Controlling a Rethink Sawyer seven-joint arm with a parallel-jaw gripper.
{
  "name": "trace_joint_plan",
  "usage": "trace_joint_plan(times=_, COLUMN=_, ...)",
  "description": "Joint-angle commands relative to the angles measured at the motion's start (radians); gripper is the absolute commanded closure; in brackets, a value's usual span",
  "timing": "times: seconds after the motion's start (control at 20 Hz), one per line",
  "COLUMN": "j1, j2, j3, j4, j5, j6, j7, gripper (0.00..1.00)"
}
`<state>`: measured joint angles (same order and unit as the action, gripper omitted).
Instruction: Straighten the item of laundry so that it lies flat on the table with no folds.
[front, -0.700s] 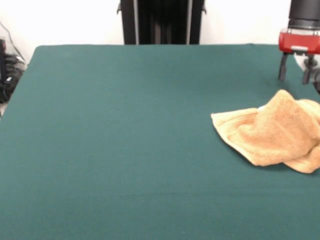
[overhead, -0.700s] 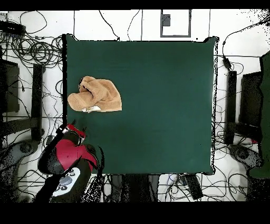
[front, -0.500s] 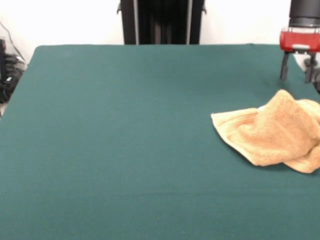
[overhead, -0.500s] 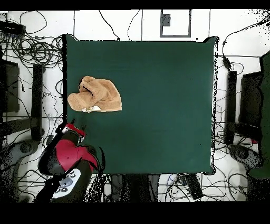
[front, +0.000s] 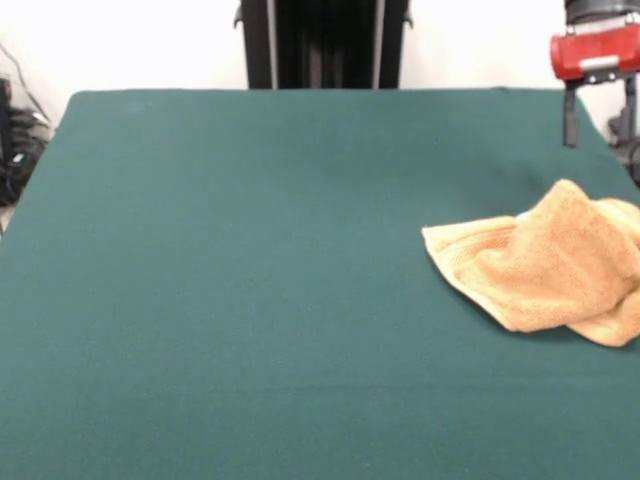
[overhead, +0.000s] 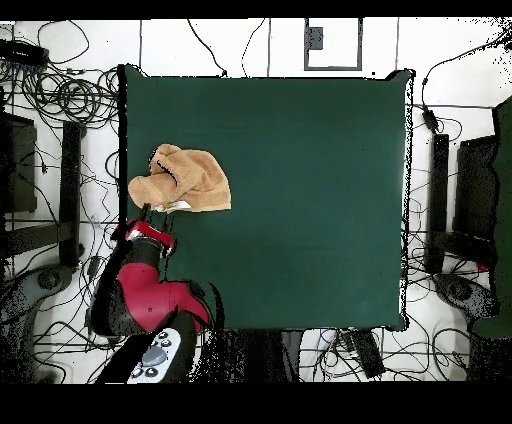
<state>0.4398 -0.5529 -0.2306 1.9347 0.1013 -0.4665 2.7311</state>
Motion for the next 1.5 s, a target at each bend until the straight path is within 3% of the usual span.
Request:
trace_joint_plan(times=0.05, j1=-0.082, j2=0.037, j3=0.222, j4=0.048, j5=-0.037, j6=-0.072, j7=0.253, gripper=0.0)
trace_joint_plan(times=0.35, j1=-0.058, j2=0.079, j3=0.224, j4=-0.001, j5=0.038, j6=-0.201, j7=0.254, gripper=0.0)
trace_joint_plan(times=0.55, j1=0.029, j2=0.132, j3=0.098, j4=-0.039, j5=0.13, j6=-0.179, j7=0.083, gripper=0.0)
trace_joint_plan(times=0.7, j1=0.162, j2=0.193, j3=-0.057, j4=-0.058, j5=0.262, j6=-0.108, j7=-0.086, gripper=0.0)
trace_joint_plan(times=1.0, j1=0.411, j2=0.313, j3=-0.257, j4=-0.068, j5=0.604, j6=-0.073, j7=-0.197, gripper=0.0)
trace_joint_plan(times=1.25, j1=0.397, j2=0.455, j3=-0.242, j4=-0.129, j5=0.608, j6=-0.222, j7=-0.127, gripper=0.0)
trace_joint_plan(times=1.35, j1=0.345, j2=0.472, j3=-0.2, j4=-0.153, j5=0.54, j6=-0.191, j7=-0.059, gripper=0.0)
trace_joint_plan(times=1.4, j1=0.3, j2=0.445, j3=-0.167, j4=-0.156, j5=0.462, j6=-0.144, j7=-0.03, gripper=0.0)
trace_joint_plan(times=1.5, j1=0.246, j2=0.422, j3=-0.133, j4=-0.161, j5=0.386, j6=-0.129, j7=0.011, gripper=0.0)
